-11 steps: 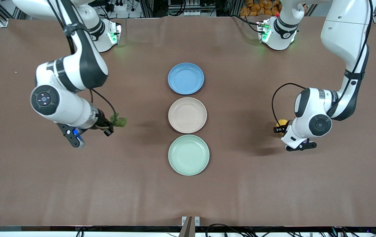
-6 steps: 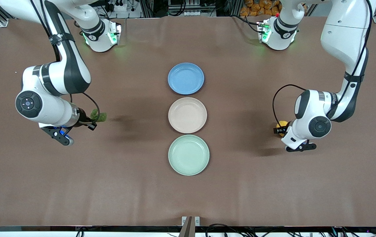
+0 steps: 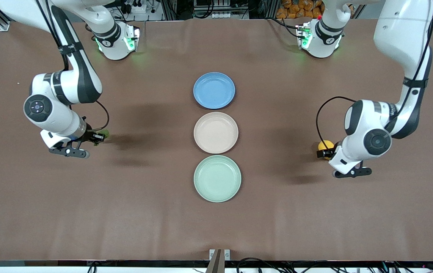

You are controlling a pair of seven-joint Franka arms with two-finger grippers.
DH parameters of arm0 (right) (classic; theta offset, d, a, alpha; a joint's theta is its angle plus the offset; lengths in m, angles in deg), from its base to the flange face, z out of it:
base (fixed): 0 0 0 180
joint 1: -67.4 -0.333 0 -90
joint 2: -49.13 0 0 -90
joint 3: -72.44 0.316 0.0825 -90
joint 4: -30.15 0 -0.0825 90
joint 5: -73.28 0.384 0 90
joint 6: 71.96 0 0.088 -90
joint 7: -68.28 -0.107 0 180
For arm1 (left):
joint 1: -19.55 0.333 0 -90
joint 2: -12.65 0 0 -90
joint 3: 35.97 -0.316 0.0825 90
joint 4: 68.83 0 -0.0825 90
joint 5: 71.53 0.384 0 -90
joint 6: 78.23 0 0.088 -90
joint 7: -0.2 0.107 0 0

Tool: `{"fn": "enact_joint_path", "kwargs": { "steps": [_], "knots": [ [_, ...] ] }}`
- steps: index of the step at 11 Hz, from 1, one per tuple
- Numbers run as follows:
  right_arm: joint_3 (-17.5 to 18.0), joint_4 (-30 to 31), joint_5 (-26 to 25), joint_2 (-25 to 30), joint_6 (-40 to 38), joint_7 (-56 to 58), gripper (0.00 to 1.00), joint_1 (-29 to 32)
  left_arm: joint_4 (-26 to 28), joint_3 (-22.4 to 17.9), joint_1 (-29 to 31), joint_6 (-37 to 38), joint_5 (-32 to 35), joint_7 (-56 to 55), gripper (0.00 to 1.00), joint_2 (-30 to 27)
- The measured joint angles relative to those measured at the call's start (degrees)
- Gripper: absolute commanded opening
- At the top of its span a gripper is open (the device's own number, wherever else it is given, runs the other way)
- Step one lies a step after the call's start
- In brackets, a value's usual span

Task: Pick lemon and lettuce from plates
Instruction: 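Carry the lemon off the plate while the right gripper carries the lettuce away, then open the left gripper over the table while the right gripper releases the lettuce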

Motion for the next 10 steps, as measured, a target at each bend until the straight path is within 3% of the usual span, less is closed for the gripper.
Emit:
{"fn": "enact_joint_path", "kwargs": {
  "steps": [2,5,6,8,10],
  "knots": [
    [0.02,5.79,-1.04,-0.25,9.56,2.16,0.0,0.56,-0.04,0.1,-0.04,1.04,0.0,0.03,1.0,-4.1],
    [0.15,9.34,-1.56,-2.65,18.25,2.63,0.0,0.98,-0.02,1.17,-0.23,2.21,0.0,0.03,1.0,-9.21],
    [0.2,10.23,-1.58,-4.26,22.12,2.63,0.06,0.99,-0.06,1.43,-0.23,3.99,0.0,0.03,1.0,-10.83],
    [0.25,11.22,-1.59,-8.59,29.3,2.63,1.0,1.01,-1.09,1.77,-0.26,9.29,0.0,0.07,1.0,-13.15],
    [0.29,11.13,-1.59,-10.39,31.52,2.61,1.0,1.08,-2.51,2.18,-0.54,12.94,0.0,0.29,1.0,-14.73]
  ]
}}
